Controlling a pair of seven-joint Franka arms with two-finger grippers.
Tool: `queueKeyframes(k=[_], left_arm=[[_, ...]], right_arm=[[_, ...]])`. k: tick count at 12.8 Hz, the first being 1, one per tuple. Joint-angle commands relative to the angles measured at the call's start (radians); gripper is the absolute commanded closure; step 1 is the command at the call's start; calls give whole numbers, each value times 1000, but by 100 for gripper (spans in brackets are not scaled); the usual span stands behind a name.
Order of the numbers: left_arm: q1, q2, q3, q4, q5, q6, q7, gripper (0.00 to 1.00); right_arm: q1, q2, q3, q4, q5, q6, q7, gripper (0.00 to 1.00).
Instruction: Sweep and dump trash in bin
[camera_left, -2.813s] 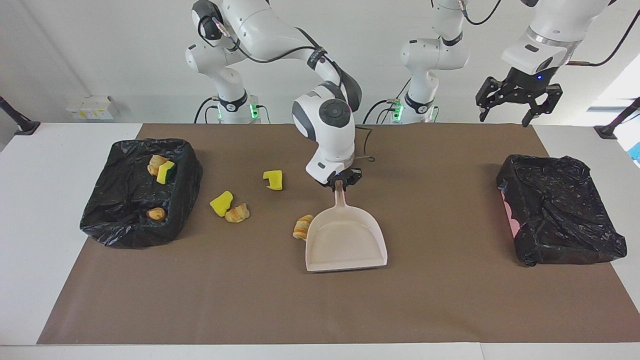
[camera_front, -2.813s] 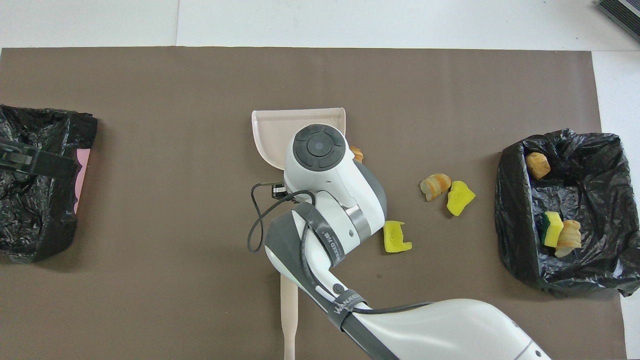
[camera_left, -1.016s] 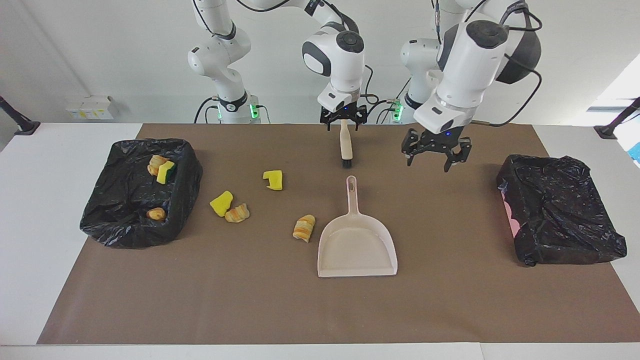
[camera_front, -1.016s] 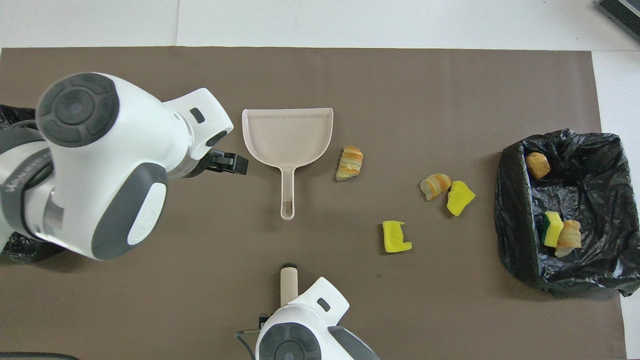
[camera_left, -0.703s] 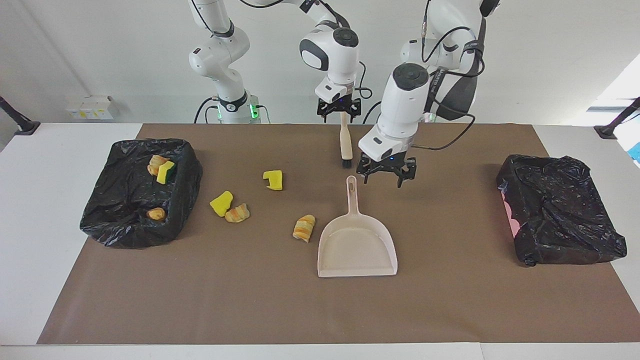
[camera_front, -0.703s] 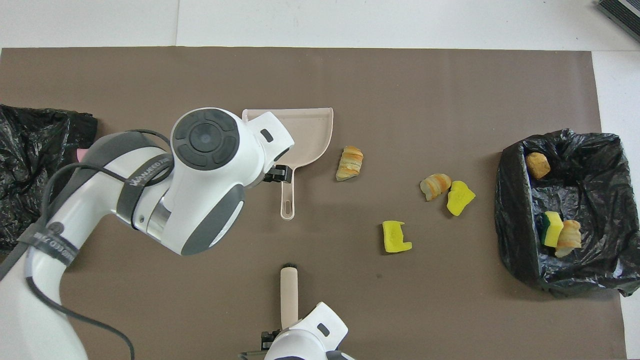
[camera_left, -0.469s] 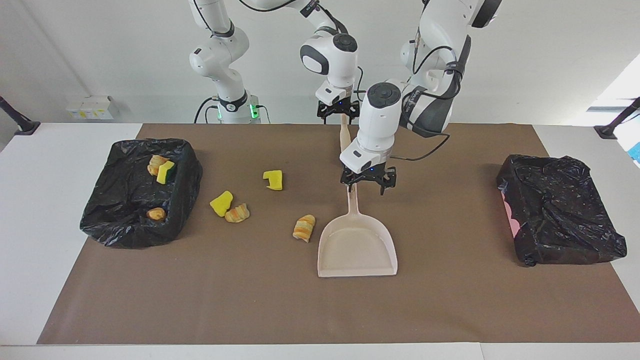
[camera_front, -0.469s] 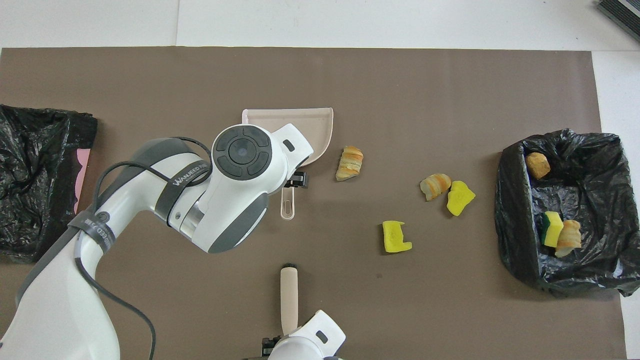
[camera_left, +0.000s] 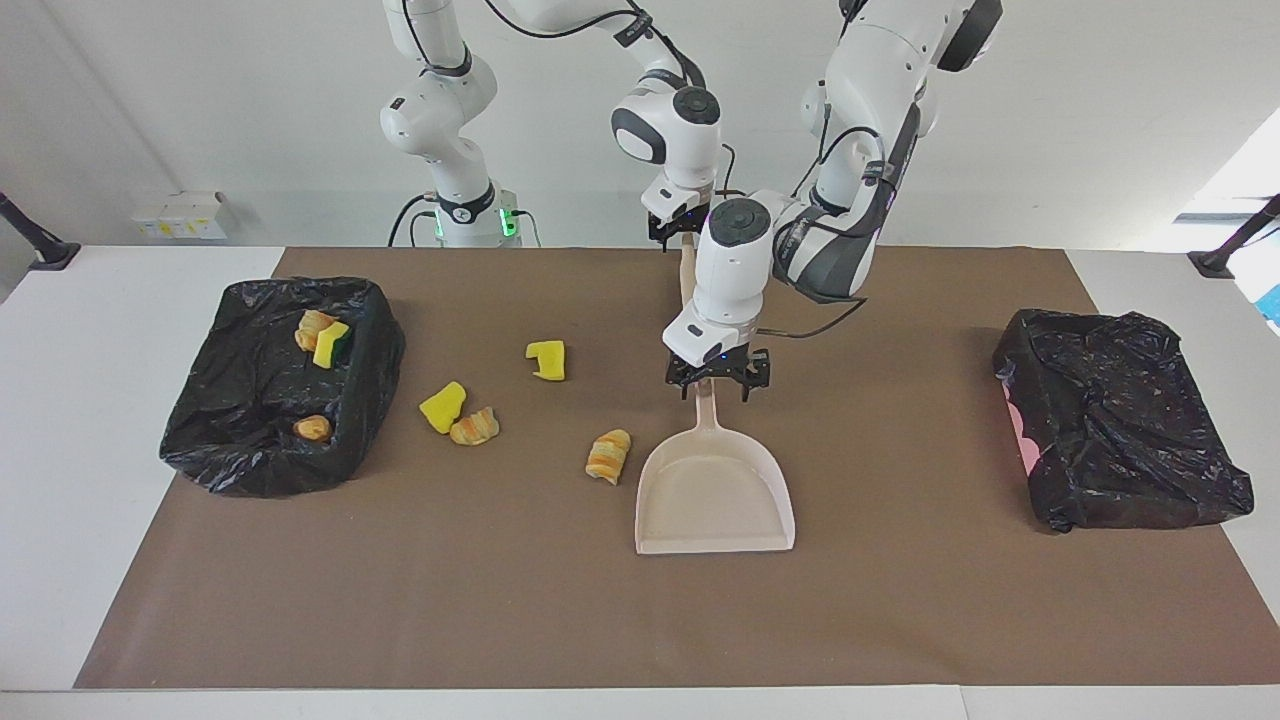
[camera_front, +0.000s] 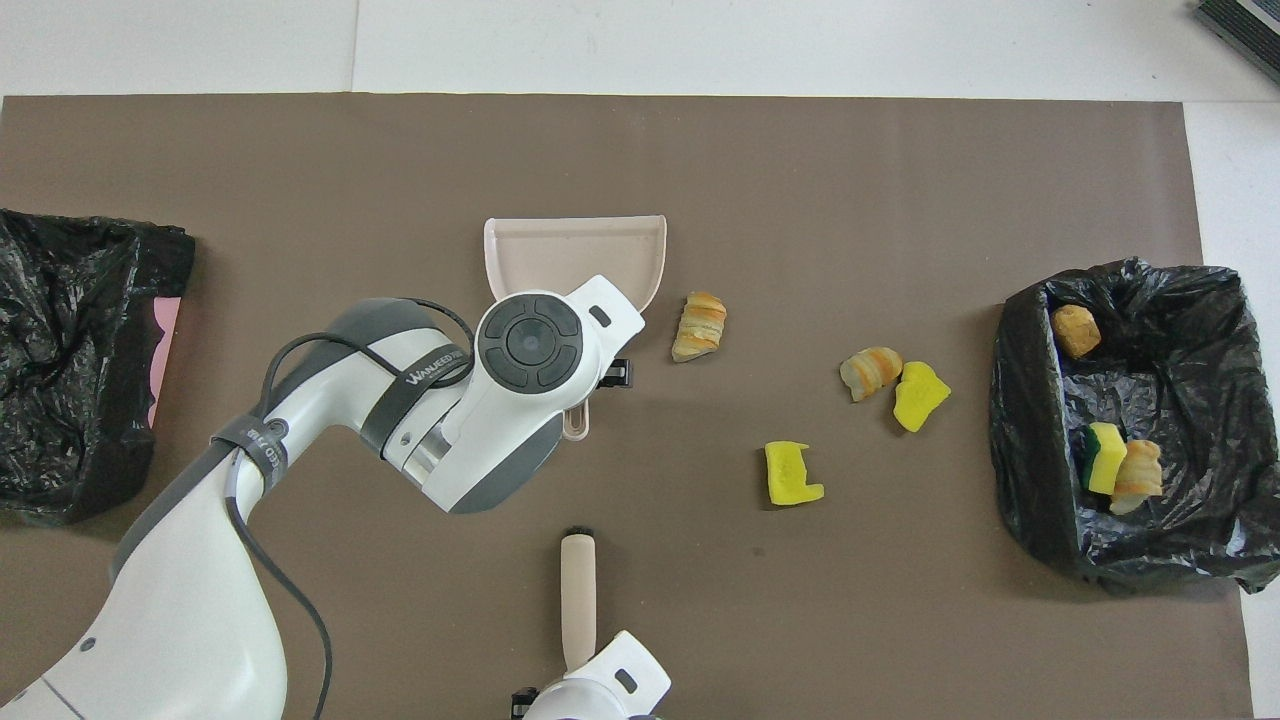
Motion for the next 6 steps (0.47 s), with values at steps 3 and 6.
queueKeyframes(k=[3, 6], left_arm=[[-10, 9, 3, -1, 33, 17, -52, 52], [1, 2, 2, 9, 33, 12, -40, 98]], right_arm=[[2, 8, -1, 15, 21, 11, 19, 70], [2, 8, -1, 18, 21, 10, 21, 64]])
